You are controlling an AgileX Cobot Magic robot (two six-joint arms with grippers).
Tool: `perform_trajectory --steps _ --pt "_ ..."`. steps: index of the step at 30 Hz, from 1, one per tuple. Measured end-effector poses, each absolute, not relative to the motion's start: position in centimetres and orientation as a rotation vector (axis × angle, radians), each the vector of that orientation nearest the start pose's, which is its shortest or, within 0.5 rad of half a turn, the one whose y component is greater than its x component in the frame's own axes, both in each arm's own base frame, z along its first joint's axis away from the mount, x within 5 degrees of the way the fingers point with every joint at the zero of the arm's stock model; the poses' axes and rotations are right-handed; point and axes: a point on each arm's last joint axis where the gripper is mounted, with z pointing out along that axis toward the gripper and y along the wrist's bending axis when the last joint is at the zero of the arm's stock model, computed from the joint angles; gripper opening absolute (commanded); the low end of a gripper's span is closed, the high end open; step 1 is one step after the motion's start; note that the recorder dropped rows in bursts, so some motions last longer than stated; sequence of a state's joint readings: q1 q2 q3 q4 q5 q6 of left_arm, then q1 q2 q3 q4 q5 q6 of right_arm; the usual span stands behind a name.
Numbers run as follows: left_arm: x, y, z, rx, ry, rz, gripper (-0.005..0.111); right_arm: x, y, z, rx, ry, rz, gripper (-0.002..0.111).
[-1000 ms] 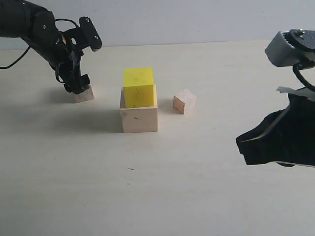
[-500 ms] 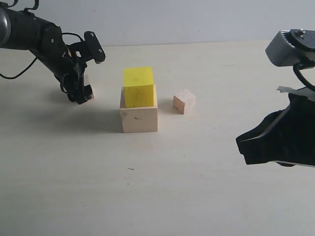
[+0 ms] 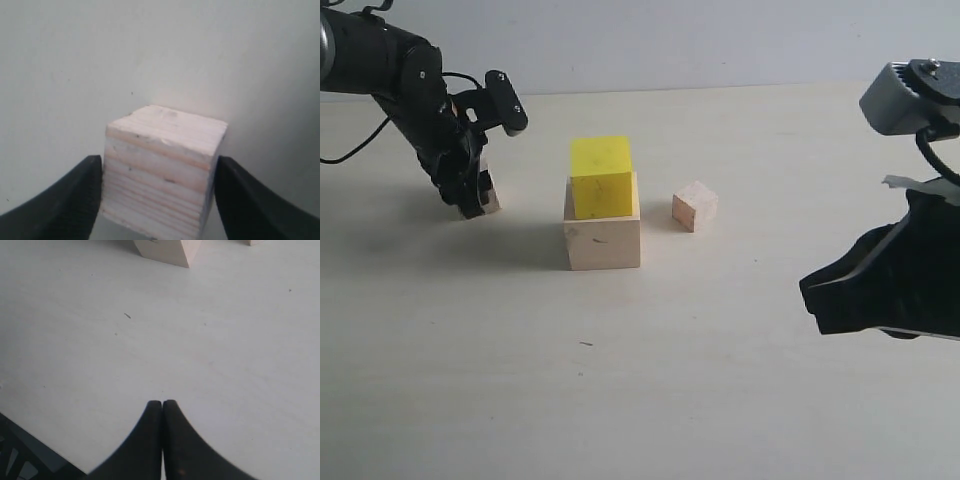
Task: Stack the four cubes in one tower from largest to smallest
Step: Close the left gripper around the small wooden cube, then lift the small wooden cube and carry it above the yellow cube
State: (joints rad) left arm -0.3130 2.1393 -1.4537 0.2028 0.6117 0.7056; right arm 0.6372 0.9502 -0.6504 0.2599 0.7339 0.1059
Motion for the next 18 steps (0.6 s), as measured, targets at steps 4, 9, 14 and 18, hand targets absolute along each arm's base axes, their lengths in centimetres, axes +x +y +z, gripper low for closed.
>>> perform_trajectory --steps 4,9,14,18 --pt "41.4 -12.2 13.8 1.548 2.393 0.296 0.0 12.8 11.4 27.2 -0.507 2.536 0.587 0.0" --pt "40.3 -12.2 15.3 1.548 2.465 0.275 0.0 12.8 11.4 27.2 -0.507 2.536 0.587 0.0" --pt "39.1 -12.5 16.2 1.559 2.546 0.228 0.0 12.8 11.4 27.2 -0.508 2.536 0.585 0.0" --pt "38.6 -12.6 17.2 1.462 2.612 0.186 0.0 12.8 11.4 27.2 -0.515 2.533 0.581 0.0"
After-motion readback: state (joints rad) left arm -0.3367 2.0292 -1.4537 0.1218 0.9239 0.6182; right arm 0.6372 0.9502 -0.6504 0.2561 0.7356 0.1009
